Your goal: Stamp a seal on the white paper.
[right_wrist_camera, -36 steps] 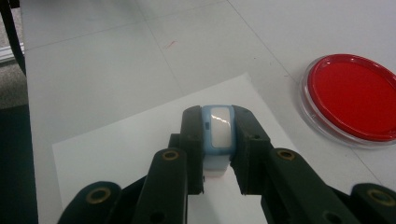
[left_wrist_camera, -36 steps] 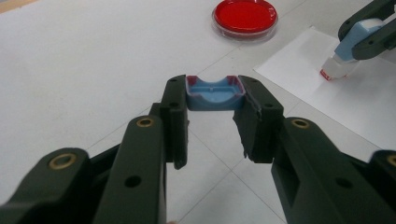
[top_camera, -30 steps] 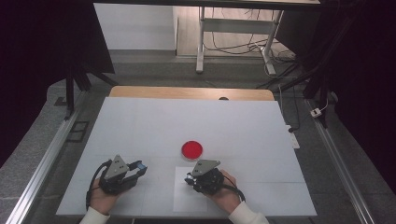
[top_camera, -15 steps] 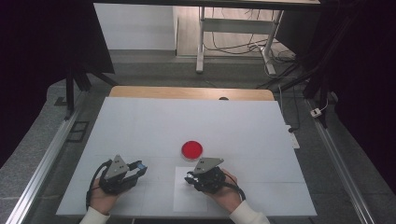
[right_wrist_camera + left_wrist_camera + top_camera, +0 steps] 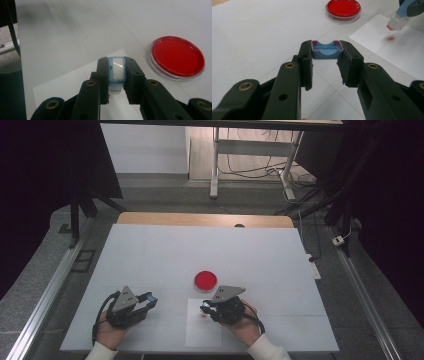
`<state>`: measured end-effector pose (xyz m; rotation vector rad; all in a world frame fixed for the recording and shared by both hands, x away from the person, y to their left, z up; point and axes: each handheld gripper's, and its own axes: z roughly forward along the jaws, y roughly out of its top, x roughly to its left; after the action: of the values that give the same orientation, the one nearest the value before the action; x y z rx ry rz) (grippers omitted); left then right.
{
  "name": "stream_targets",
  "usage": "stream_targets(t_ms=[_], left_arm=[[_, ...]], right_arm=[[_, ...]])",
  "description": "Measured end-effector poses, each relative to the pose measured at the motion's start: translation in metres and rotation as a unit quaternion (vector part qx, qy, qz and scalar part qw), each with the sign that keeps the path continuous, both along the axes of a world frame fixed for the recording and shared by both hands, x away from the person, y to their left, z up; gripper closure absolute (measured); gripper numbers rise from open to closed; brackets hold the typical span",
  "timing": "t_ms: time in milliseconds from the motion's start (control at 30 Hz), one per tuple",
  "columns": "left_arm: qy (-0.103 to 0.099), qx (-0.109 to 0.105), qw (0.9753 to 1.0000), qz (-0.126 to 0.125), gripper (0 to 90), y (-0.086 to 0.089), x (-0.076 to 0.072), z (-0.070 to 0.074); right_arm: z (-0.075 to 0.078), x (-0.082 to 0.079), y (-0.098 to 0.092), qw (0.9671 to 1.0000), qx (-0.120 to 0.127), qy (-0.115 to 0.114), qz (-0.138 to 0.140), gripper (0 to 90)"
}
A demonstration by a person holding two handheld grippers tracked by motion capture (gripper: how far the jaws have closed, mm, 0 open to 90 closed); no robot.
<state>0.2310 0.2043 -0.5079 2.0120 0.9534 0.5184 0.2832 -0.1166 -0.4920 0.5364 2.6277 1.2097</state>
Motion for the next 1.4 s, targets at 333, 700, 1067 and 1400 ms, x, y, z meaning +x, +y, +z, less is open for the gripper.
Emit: stream_targets(t_ms=[333, 700, 1067, 1400], left_arm=[[0.0, 0.001, 1.0, -0.001, 65.3, 0.0, 0.0, 0.0], [0.001, 0.002, 1.0, -0.001, 65.3, 0.0, 0.0, -0.001], [0.002, 0.002, 1.0, -0.002, 65.3, -0.001, 0.001, -0.001], [0.004, 0.003, 1.0, -0.003, 65.3, -0.002, 0.001, -0.002]], right_arm=[[0.011, 0.006, -0.015, 0.9985, 0.05, 0.006, -0.023, 75.1], [0.021, 0.012, -0.032, 0.9941, 0.096, 0.004, -0.051, 75.1], [0.036, 0.018, -0.054, 0.9877, 0.131, -0.005, -0.085, 75.1], [0.041, 0.02, -0.063, 0.9836, 0.151, -0.009, -0.098, 75.1]])
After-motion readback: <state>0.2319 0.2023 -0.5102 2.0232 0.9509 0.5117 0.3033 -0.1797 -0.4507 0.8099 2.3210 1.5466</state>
